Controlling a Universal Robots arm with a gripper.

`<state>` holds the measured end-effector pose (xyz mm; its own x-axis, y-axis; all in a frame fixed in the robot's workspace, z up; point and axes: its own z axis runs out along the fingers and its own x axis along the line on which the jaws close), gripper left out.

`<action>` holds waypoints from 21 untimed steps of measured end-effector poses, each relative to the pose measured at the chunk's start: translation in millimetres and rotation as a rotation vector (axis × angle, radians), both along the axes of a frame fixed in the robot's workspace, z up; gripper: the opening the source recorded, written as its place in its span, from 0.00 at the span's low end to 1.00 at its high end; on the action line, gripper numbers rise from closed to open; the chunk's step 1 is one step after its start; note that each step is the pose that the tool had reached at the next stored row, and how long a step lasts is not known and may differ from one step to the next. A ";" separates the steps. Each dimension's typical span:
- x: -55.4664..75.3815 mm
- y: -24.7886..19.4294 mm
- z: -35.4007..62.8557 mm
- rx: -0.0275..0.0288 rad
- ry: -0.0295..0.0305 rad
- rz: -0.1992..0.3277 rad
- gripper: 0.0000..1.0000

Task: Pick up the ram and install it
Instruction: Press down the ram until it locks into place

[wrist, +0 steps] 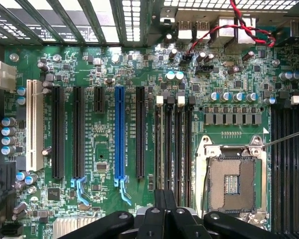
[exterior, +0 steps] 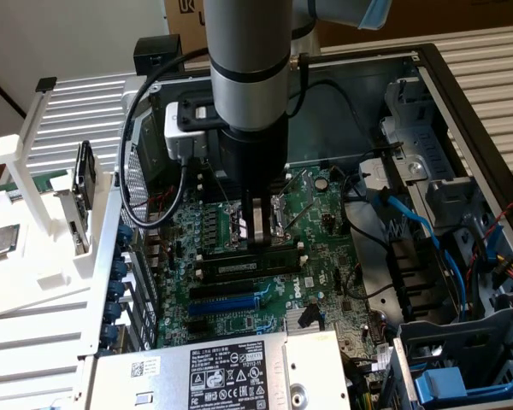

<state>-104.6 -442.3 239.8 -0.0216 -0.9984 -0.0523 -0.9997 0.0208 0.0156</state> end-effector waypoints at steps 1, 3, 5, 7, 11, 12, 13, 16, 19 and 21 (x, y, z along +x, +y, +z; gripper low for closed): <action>-1.0 0.0 0.0 -0.0001 -0.0002 0.000 0.10; -2.9 0.7 0.0 0.0000 -0.0021 0.002 0.10; -3.8 2.2 0.0 -0.0001 -0.0046 0.003 0.10; -3.9 4.1 0.0 -0.0001 -0.0078 0.006 0.10; -3.9 4.4 -0.1 -0.0003 -0.0193 0.010 0.10; -3.9 4.5 -0.2 -0.0005 -0.0239 0.011 0.10; -4.1 4.5 -0.2 -0.0006 -0.0281 0.011 0.10; -4.9 4.5 -0.6 -0.0009 -0.0313 0.012 0.10; -5.5 4.4 -0.7 -0.0024 -0.0312 0.013 0.10; -5.6 4.4 -1.1 -0.0029 -0.0312 0.013 0.10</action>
<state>-110.2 -437.9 238.7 -0.0072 -0.9987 -0.0499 -0.9998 0.0080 -0.0156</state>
